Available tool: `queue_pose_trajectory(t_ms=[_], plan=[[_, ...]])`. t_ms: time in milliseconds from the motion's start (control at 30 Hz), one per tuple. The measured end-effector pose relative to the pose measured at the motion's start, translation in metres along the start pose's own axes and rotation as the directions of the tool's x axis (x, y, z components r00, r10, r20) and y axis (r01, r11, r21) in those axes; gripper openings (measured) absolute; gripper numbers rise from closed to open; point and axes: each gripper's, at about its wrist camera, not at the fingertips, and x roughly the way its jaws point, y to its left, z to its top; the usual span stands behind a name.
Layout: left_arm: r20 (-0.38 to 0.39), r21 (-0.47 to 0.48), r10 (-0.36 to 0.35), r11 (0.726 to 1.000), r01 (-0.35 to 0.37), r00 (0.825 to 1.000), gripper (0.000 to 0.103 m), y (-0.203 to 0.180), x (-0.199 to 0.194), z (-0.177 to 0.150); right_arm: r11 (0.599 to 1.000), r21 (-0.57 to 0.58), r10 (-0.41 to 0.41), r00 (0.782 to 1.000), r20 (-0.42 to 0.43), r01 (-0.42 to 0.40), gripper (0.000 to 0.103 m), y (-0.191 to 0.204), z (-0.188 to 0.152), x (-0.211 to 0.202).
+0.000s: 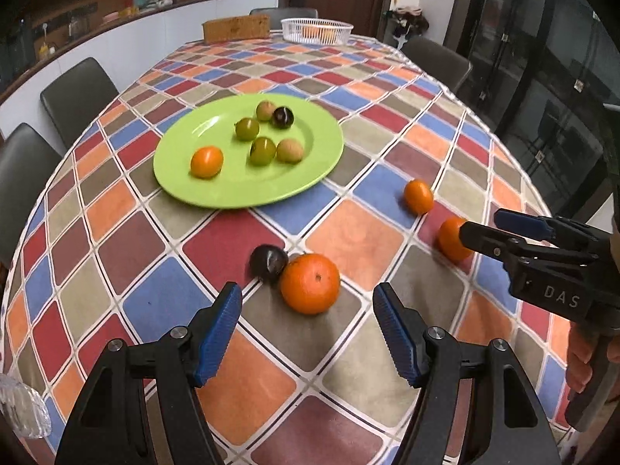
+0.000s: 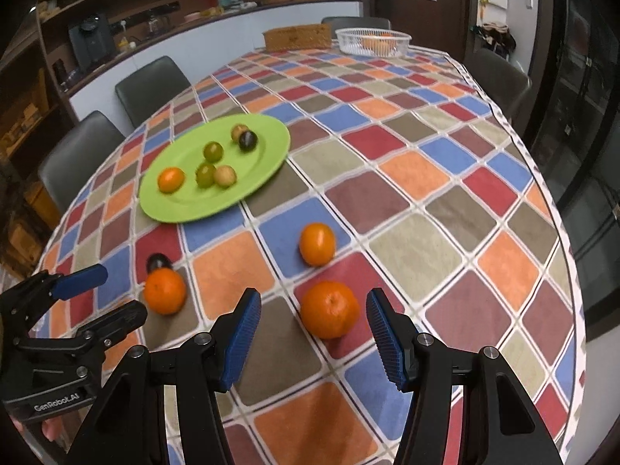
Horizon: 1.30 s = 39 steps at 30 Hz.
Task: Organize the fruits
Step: 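Lift both tools away from the plate toward the remaining fruits, then grasp the large orange with the left tool while the right tool grasps a small orange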
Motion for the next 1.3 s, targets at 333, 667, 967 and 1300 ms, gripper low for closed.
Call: queue_pose_trajectory(t_ms=[333,667,967,1300], plan=[[-0.044,-0.012,0.011,1.0,-0.011,0.999,0.068,0.001,0.027,0.0,1.0,0.025,0.0,0.999,-0.052,0.001,0.057,-0.009,-0.008,0.023],[-0.059,-0.039,-0.019,0.999,0.017,0.998,0.049,0.001,0.039,0.004,1.0,0.03,-0.004,0.997,-0.074,0.006,0.05,-0.013,-0.008,0.036],[-0.047,-0.029,-0.03,0.999,0.029,0.998,0.04,0.0,0.039,0.004,1.0,0.027,0.017,0.996,-0.086,-0.014,0.042,-0.011,-0.009,0.042],[0.021,0.013,-0.053,0.999,0.053,0.998,0.039,-0.002,0.015,0.002,0.998,0.019,0.067,0.997,-0.043,-0.066,0.042,0.002,-0.009,0.019]])
